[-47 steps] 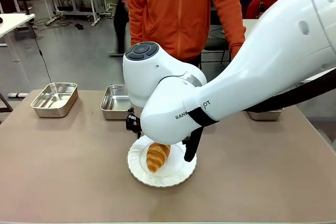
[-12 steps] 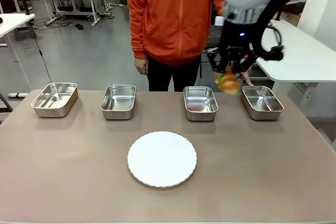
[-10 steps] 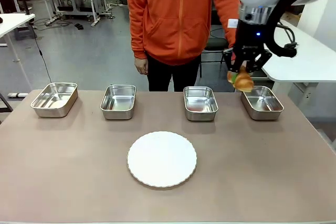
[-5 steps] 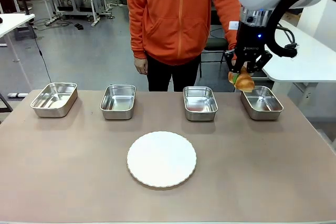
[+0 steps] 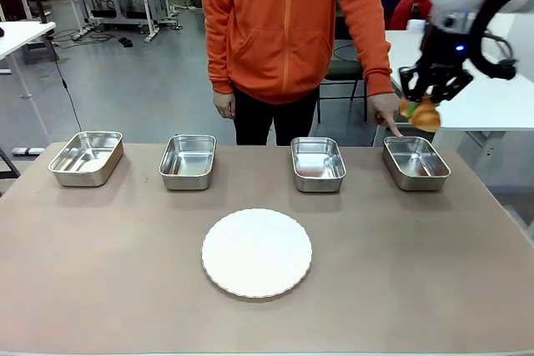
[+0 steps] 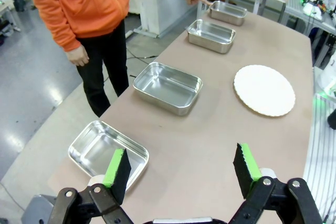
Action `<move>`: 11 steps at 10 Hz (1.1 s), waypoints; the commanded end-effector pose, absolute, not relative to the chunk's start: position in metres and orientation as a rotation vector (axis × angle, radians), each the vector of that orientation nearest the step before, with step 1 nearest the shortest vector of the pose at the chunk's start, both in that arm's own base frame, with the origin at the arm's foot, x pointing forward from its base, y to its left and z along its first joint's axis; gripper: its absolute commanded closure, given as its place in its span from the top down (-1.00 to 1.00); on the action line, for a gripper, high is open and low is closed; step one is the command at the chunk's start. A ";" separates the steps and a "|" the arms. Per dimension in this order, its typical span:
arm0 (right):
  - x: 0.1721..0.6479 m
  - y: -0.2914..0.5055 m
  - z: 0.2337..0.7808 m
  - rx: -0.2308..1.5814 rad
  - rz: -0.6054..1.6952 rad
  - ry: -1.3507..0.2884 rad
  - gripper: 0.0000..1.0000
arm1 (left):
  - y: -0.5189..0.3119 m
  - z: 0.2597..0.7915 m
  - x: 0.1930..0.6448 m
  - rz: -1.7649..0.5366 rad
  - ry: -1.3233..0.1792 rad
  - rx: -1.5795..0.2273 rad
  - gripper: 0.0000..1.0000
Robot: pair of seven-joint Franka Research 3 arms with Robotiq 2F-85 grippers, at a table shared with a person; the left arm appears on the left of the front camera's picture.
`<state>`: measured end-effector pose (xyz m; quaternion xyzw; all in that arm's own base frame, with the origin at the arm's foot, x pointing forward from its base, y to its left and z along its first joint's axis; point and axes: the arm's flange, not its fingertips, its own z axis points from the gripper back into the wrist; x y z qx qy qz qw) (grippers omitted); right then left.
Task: Place the bread in the container.
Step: Place the Butter Roll into the Airtight Container indicated by the human.
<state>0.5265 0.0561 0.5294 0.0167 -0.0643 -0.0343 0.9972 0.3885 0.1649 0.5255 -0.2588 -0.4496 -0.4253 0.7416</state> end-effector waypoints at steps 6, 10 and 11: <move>0.604 0.006 0.430 0.053 0.017 -0.242 -0.43 | 0.164 0.527 0.388 -0.944 -1.003 -0.575 1.00; 0.618 0.001 0.394 0.042 0.036 -0.208 -0.43 | 0.164 0.527 0.388 -0.944 -1.003 -0.575 1.00; 0.617 -0.001 0.392 0.036 0.028 -0.213 -0.43 | 0.164 0.527 0.388 -0.944 -1.003 -0.575 1.00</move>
